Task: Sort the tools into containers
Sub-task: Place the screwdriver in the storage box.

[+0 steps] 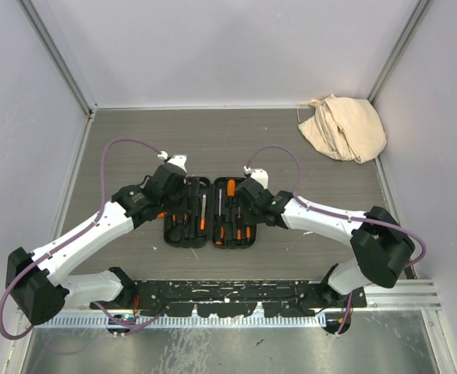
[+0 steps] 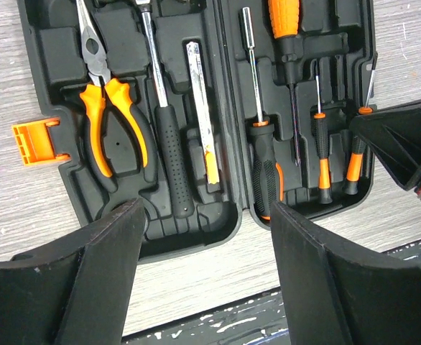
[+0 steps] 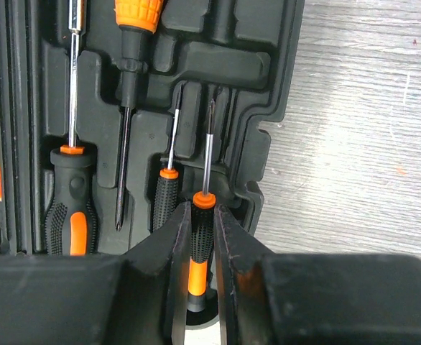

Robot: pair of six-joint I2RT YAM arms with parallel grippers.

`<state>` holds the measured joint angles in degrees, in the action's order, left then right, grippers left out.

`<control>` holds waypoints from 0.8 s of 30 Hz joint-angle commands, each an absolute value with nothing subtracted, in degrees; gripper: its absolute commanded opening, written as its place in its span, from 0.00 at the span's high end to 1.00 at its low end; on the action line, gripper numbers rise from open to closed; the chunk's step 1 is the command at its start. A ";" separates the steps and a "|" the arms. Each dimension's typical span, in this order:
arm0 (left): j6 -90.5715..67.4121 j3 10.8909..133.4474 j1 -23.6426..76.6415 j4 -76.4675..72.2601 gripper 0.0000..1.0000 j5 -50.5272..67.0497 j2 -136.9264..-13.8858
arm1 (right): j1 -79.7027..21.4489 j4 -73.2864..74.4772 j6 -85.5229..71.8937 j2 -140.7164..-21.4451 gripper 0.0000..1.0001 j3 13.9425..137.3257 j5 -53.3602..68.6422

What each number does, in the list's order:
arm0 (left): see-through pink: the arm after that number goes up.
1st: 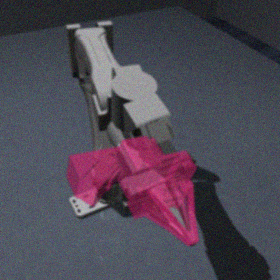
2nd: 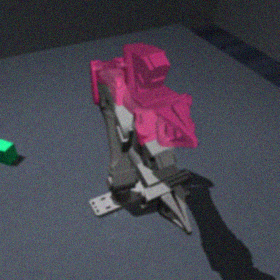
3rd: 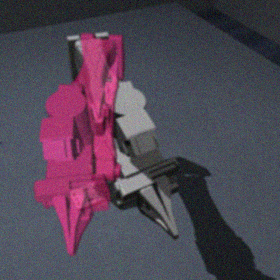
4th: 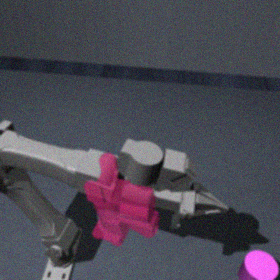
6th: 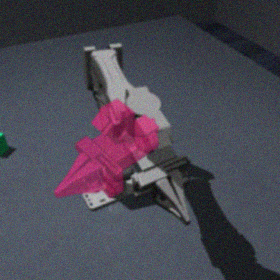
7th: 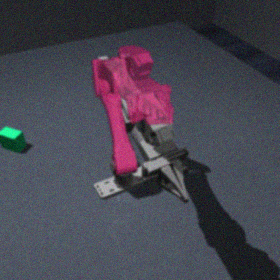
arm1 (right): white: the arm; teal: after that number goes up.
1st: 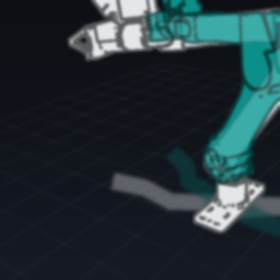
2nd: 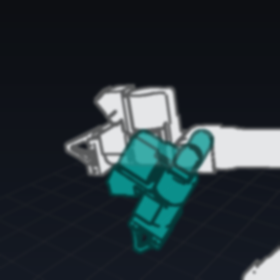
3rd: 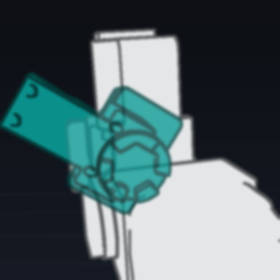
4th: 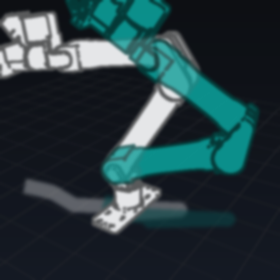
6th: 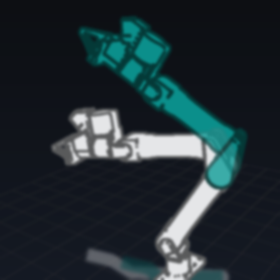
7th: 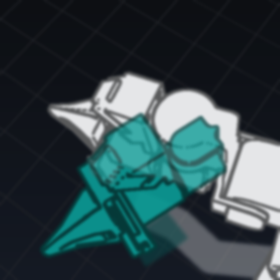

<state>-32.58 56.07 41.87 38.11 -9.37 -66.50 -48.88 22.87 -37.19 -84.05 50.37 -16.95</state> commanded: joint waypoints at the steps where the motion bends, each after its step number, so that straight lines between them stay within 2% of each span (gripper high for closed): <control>1: -33.05 56.43 41.75 37.03 0.29 -8.93 -66.13 | -48.60 20.83 -38.16 -84.19 0.84 51.28 -17.51; 7: -33.16 56.10 41.81 36.60 0.30 -8.27 -66.57 | -48.52 21.25 -37.81 -85.34 0.76 50.71 -17.98; 11: -33.14 56.33 41.79 36.39 0.30 -7.92 -67.00 | -48.52 21.59 -37.79 -85.54 0.62 50.95 -18.25; 15: -33.13 56.43 41.77 36.23 0.30 -7.65 -67.32 | -48.52 22.08 -37.82 -84.14 0.54 51.44 -18.95; 24: -32.96 56.47 41.78 35.96 0.30 -7.37 -67.90 | -48.52 22.85 -36.81 -78.20 0.54 52.38 -19.69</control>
